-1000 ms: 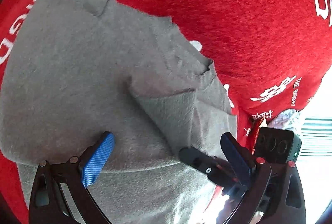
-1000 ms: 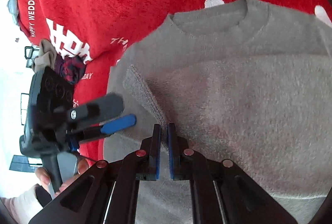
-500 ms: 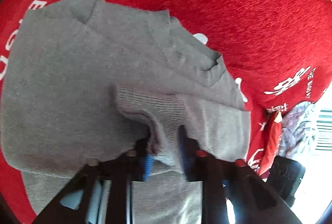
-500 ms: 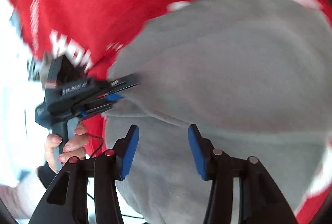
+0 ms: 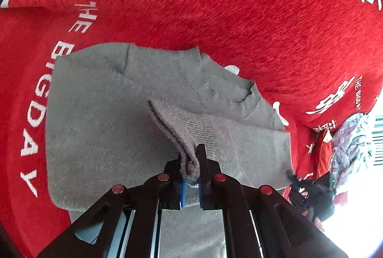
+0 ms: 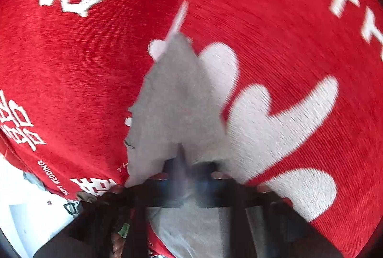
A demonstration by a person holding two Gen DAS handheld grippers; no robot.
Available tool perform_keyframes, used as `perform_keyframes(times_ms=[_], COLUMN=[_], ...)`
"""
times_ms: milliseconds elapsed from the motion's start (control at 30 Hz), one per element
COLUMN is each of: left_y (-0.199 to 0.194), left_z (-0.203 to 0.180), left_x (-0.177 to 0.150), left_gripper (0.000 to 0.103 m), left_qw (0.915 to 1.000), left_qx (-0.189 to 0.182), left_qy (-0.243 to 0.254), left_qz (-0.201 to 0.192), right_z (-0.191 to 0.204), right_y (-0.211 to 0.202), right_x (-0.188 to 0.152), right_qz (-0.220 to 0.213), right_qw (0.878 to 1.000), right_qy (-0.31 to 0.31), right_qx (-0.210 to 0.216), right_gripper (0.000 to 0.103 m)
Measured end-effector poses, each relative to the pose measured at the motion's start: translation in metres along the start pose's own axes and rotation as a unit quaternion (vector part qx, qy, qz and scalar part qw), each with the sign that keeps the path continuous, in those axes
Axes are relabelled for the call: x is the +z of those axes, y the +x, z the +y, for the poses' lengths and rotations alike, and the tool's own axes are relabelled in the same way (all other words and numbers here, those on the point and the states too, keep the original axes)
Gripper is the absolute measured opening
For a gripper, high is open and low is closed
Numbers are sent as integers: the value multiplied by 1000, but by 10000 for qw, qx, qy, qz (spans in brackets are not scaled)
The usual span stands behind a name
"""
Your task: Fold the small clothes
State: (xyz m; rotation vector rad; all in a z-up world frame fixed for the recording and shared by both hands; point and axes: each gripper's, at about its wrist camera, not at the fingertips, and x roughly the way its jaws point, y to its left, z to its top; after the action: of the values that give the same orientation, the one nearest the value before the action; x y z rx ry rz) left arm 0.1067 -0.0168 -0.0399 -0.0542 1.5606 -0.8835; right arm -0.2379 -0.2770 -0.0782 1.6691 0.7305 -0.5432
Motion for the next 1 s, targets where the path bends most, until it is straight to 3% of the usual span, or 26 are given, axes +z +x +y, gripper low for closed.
perform_keyframes(times_ms=[67, 167, 300, 367, 500, 567, 667, 833, 867, 900, 933, 967, 1000], left_y=[-7, 0, 19, 15, -2, -10, -19, -23, -21, -19, -16, -14, -13], left_z=[-2, 3, 18, 21, 25, 28, 28, 22, 21, 20, 19, 14, 9], left_x=[-3, -10, -29, -36, -40, -39, -36, -37, -36, -36, -37, -37, -39], left_gripper=[9, 9, 9, 9, 9, 9, 9, 9, 14, 50, 96, 103, 103], left_qw=[9999, 9999, 9976, 9969, 9908, 9848, 9781, 9684, 9680, 9669, 9628, 9593, 9553], left_qx=[-53, 7, 567, 676, 1286, 1691, 2040, 2428, 2438, 2482, 2633, 2749, 2854], left_qy=[108, 118, 212, 263, 389, 385, 394, 568, 581, 596, 607, 633, 735], left_qz=[-105, 22, 323, 293, 154, 128, 118, -90, -92, -59, -39, -102, -213], right_z=[13, 10, -17, -23, -23, -13, 0, -2, -5, -6, -7, -7, -7], right_y=[-9, -9, 4, 0, -13, -19, -40, -49, -46, -43, -38, -34, -26], right_x=[2, 7, 10, 11, 10, 7, 2, 17, 21, 23, 25, 26, 27], right_qz=[-155, -64, 234, 215, 338, 398, 266, 17, 17, 34, 83, 162, 293], right_qw=[9995, 9984, 9959, 9963, 9948, 9925, 9896, 9912, 9917, 9917, 9913, 9909, 9901], right_qy=[-258, -551, -745, -759, -832, -983, -1272, -1128, -1060, -1047, -1055, -1067, -1086], right_qx=[126, -61, -451, -338, -484, -606, -625, -699, -726, -751, -777, -806, -843], right_gripper=[7, 7, 7, 7, 10, 19, 52, 53, 53, 53, 53, 53, 53])
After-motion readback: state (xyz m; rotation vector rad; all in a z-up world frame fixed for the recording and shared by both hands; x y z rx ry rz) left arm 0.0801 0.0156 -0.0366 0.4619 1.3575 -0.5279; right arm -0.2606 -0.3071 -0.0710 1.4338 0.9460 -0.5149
